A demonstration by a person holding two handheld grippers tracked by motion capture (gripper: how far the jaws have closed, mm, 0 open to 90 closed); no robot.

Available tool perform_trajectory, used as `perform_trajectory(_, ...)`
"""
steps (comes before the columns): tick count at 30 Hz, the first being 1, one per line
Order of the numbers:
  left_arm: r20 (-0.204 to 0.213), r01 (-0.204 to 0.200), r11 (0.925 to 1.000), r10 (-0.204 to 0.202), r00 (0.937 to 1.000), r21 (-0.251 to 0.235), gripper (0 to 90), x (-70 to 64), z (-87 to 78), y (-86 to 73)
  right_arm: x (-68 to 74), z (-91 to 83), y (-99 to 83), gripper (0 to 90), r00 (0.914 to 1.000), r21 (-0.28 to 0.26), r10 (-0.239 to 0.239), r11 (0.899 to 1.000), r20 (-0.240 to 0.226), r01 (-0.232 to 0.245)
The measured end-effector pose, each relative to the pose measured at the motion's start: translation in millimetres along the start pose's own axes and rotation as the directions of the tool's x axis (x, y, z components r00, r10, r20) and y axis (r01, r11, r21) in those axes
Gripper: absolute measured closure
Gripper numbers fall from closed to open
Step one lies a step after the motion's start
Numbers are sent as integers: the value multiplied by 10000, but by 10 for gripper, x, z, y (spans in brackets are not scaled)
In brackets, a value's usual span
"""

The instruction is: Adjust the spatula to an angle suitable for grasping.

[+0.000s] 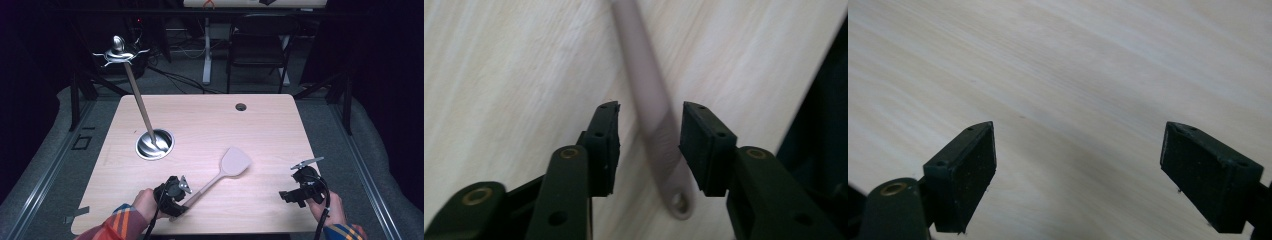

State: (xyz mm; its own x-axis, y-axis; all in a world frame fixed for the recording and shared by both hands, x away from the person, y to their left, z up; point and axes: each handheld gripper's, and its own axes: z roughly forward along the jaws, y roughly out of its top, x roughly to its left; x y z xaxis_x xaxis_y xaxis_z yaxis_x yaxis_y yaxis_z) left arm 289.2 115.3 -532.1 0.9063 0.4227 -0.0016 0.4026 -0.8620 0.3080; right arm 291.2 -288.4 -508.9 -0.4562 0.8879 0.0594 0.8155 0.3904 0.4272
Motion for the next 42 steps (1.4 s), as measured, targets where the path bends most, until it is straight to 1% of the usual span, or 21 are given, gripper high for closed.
perform_trajectory(2,262,138,9999,-135,9996,-104,616,18,3,-8,21,28,12,170,9991,-58,223,9997,-368,-226)
perform_trajectory(3,369,218,9994,-208,9991,-253,600,15,-6,-4,18,16,24,170,9996,1,-146,9999,-244,146)
perform_trajectory(4,589,305,9987,-281,9979,-403,583,18,-23,2,34,14,28,165,9993,-222,-133,9997,-359,125)
perform_trajectory(6,735,458,9964,-406,9965,-711,561,18,-38,14,52,8,37,156,9989,-261,-152,9996,-449,141)
perform_trajectory(7,856,563,9961,-505,9951,-674,549,22,-23,21,53,12,38,159,9989,-180,-309,9994,-340,303)
perform_trajectory(8,909,580,9967,-527,9945,-567,549,25,-3,26,60,20,43,158,9983,-92,-253,9997,-526,248)
perform_trajectory(11,810,509,9986,-496,9955,-136,549,19,72,43,67,34,47,148,9984,-42,-306,9995,-467,304)
perform_trajectory(12,775,451,9989,-441,9960,-104,559,10,91,47,75,33,49,147,9978,-49,-326,9995,-573,324)
perform_trajectory(14,628,231,9997,-234,9978,48,587,-7,109,62,85,30,50,150,9983,-13,-477,9989,-346,476)
perform_trajectory(15,431,109,9999,-112,9990,66,613,-7,108,63,87,27,52,151,9984,17,-500,9987,-251,501)
perform_trajectory(16,544,167,9999,-168,9984,24,645,8,111,56,87,26,52,151,9985,-98,-388,9992,-380,385)
perform_trajectory(18,654,238,9997,-237,9976,-12,654,33,109,46,81,22,48,152,9989,-104,-332,9994,-326,328)
perform_trajectory(20,470,167,9998,-171,9987,94,665,50,98,43,74,22,43,154,9992,-37,-300,9995,-270,299)
perform_trajectory(23,363,194,9995,-202,9991,235,680,120,79,19,68,23,37,157,9991,174,-404,9990,-99,405)
perform_trajectory(26,150,187,9992,-193,9997,354,693,215,62,-14,78,35,29,157,9990,235,-421,9988,-119,424)
perform_trajectory(30,230,254,9992,-262,9994,314,698,351,43,-77,81,38,22,156,9988,327,-444,9985,-203,450)
perform_trajectory(32,174,135,9994,-141,9997,334,699,374,38,-88,77,37,18,154,9984,356,-517,9980,-220,525)
perform_trajectory(34,486,82,9994,-98,9988,337,699,476,27,-125,77,36,14,149,9976,492,-611,9968,-317,626)
perform_trajectory(35,565,200,9991,-221,9982,366,699,513,23,-137,75,38,12,150,9978,575,-634,9963,-183,644)
perform_trajectory(39,679,387,9984,-414,9968,401,697,657,4,-203,68,51,3,149,9984,665,-541,9963,-187,552)
perform_trajectory(42,810,318,9987,-349,9961,389,693,779,-13,-263,58,45,1,149,9983,813,-587,9949,-65,591)
